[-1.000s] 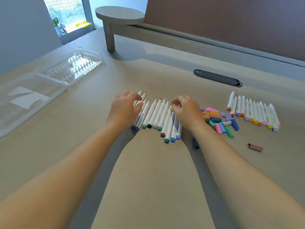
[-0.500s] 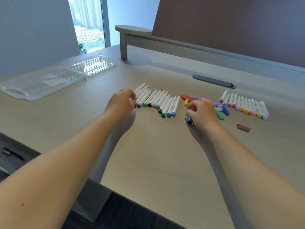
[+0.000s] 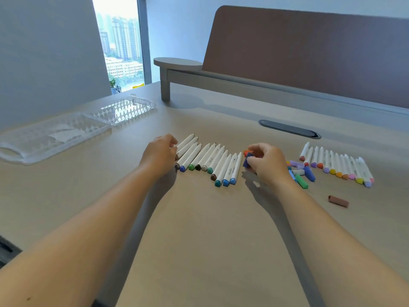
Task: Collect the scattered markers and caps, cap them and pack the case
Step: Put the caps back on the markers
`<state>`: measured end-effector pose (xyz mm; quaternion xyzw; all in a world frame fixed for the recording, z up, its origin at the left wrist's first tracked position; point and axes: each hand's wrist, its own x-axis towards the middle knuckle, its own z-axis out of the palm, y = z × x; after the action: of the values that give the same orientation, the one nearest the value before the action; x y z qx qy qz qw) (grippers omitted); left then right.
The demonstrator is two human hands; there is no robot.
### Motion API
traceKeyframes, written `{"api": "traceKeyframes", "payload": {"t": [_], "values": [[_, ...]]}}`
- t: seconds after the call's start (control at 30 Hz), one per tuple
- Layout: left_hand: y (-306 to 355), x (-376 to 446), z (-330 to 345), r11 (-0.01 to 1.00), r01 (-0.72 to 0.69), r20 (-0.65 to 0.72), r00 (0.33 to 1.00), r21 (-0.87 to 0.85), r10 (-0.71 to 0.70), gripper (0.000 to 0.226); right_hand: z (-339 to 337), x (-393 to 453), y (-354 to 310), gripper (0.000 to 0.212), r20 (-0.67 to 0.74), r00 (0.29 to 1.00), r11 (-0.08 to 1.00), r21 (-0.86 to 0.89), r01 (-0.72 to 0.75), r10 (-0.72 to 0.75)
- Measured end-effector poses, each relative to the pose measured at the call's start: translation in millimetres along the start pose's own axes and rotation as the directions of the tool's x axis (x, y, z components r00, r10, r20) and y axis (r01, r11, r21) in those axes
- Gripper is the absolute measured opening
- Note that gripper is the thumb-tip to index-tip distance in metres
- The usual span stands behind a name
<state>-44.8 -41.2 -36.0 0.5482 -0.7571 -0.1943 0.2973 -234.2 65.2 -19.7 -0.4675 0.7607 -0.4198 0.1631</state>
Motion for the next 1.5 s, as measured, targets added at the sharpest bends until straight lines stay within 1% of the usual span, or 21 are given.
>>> {"api": "traceKeyframes", "payload": {"t": [0.03, 0.1, 0.2, 0.33, 0.47, 0.67, 0.73, 0.77, 0.83, 0.87, 0.9, 0.93, 0.97, 1.0, 1.03, 1.07, 1.13, 1.23, 1.33, 1.43, 1.5], "values": [[-1.0, 5.8, 0.9, 1.000, 0.018, 0.008, 1.000, 0.007, -0.018, 0.029, 1.6, 5.4, -1.4, 0.032, 0.031, 0.998, 0.984, 0.166, -0.060, 0.056], [-4.4, 16.5, 3.2, 0.998, 0.038, 0.037, 0.998, 0.042, -0.040, 0.031, 6.5, 15.7, -4.0, 0.027, 0.109, 0.983, 0.891, 0.417, -0.181, 0.149], [-8.5, 29.4, 7.0, 0.996, 0.060, 0.070, 0.995, 0.064, -0.065, 0.029, 12.8, 27.2, -4.8, 0.019, 0.181, 0.969, 0.773, 0.584, -0.246, 0.171], [-7.1, 40.3, 11.1, 0.993, 0.096, 0.122, 0.987, 0.072, -0.104, 0.022, 14.8, 36.0, -3.7, 0.016, 0.222, 0.966, 0.696, 0.674, -0.248, 0.130], [-2.4, 46.2, 14.1, 0.986, 0.128, 0.128, 0.982, 0.109, -0.142, 0.017, 17.3, 41.9, -1.9, 0.017, 0.221, 0.968, 0.691, 0.682, -0.239, 0.117], [7.2, 46.8, 13.5, 0.917, 0.046, 0.109, 0.989, 0.396, -0.096, 0.015, 20.3, 44.7, 0.9, 0.016, 0.195, 0.973, 0.740, 0.636, -0.220, 0.122], [8.9, 45.2, 10.6, 0.906, 0.044, 0.113, 0.988, 0.421, -0.101, 0.018, 20.0, 43.6, -0.5, 0.016, 0.183, 0.975, 0.738, 0.640, -0.214, 0.124], [6.8, 45.4, 8.4, 0.915, 0.064, 0.113, 0.987, 0.398, -0.118, 0.013, 19.5, 42.5, -1.3, 0.016, 0.175, 0.977, 0.737, 0.644, -0.207, 0.122], [1.3, 47.3, 1.2, 0.961, 0.171, 0.114, 0.973, 0.218, -0.199, 0.013, 18.2, 40.2, -3.1, 0.015, 0.163, 0.980, 0.734, 0.651, -0.193, 0.113], [-0.5, 46.8, -4.0, 0.965, 0.258, 0.145, 0.954, 0.048, -0.263, 0.015, 17.8, 38.6, -4.3, 0.015, 0.161, 0.981, 0.733, 0.654, -0.189, 0.110], [-0.3, 43.4, -10.8, 0.917, 0.359, 0.214, 0.923, -0.172, -0.321, 0.014, 17.2, 36.5, -5.6, 0.015, 0.161, 0.981, 0.728, 0.658, -0.191, 0.111], [1.2, 39.2, -17.4, 0.804, 0.456, 0.308, 0.883, -0.383, -0.354, 0.012, 17.3, 34.1, -7.3, 0.015, 0.165, 0.979, 0.718, 0.667, -0.198, 0.116], [3.1, 33.7, -23.3, 0.645, 0.533, 0.413, 0.842, -0.547, -0.346, 0.011, 17.2, 31.3, -8.8, 0.015, 0.173, 0.977, 0.701, 0.682, -0.209, 0.123], [4.9, 26.9, -28.5, 0.493, 0.582, 0.501, 0.811, -0.646, -0.302, 0.012, 17.6, 28.3, -10.5, 0.015, 0.185, 0.974, 0.681, 0.698, -0.222, 0.128], [6.5, 19.7, -32.5, 0.383, 0.610, 0.560, 0.791, -0.693, -0.246, 0.015, 17.7, 24.6, -11.8, 0.014, 0.197, 0.972, 0.666, 0.709, -0.232, 0.129], [7.8, 12.8, -35.1, 0.312, 0.626, 0.599, 0.778, -0.714, -0.190, 0.017, 17.3, 21.0, -12.4, 0.013, 0.207, 0.970, 0.660, 0.713, -0.237, 0.125], [11.3, 0.0, -38.7, 0.239, 0.638, 0.634, 0.766, -0.732, -0.104, 0.020, 14.7, 14.3, -12.5, 0.012, 0.224, 0.969, 0.676, 0.698, -0.236, 0.108], [18.2, -17.1, -40.2, 0.235, 0.639, 0.656, 0.755, -0.732, -0.012, 0.019, 7.2, 4.4, -8.2, 0.012, 0.227, 0.969, 0.689, 0.688, -0.227, 0.092], [26.2, -29.7, -38.2, 0.288, 0.628, 0.666, 0.745, -0.723, 0.047, 0.020, -1.9, -5.1, -2.1, 0.014, 0.227, 0.969, 0.680, 0.696, -0.230, 0.096], [36.7, -40.2, -33.2, 0.449, 0.548, 0.623, 0.782, -0.706, 0.026, 0.018, -13.7, -13.0, 4.2, 0.016, 0.252, 0.964, 0.669, 0.703, -0.243, 0.085], [41.5, -46.2, -25.7, 0.566, 0.464, 0.563, 0.826, -0.681, 0.000, 0.016, -20.6, -16.4, 9.1, 0.020, 0.269, 0.960, 0.696, 0.675, -0.245, 0.076]]}}
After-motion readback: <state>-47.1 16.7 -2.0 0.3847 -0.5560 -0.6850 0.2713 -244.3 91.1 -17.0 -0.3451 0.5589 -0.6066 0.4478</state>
